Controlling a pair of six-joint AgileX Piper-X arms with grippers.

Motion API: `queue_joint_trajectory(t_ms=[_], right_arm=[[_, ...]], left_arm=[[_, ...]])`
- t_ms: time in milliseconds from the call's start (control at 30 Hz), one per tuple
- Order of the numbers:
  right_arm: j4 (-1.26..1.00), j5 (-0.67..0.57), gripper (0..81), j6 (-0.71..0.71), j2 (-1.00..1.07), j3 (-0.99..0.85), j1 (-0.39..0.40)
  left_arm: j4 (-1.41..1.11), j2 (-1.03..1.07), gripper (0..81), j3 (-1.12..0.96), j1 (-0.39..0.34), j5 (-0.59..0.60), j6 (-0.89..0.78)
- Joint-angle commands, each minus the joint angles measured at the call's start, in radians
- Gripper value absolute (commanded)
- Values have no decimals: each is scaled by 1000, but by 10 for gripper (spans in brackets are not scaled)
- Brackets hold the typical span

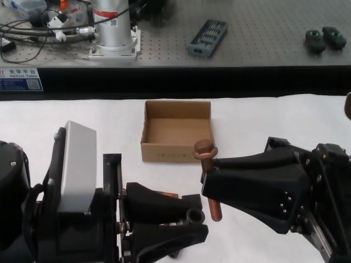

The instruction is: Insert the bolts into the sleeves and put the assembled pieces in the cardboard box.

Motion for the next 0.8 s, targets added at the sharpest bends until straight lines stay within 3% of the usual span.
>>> queue_joint_trajectory(t_ms=[0, 767], right_arm=[[-5, 18, 37, -27, 4, -5, -1], [-11, 25, 37, -79, 114, -83, 23]], left_arm=[[-39, 0, 6, -5, -6, -12, -17], [-82, 6, 6, -5, -6, -68, -45]])
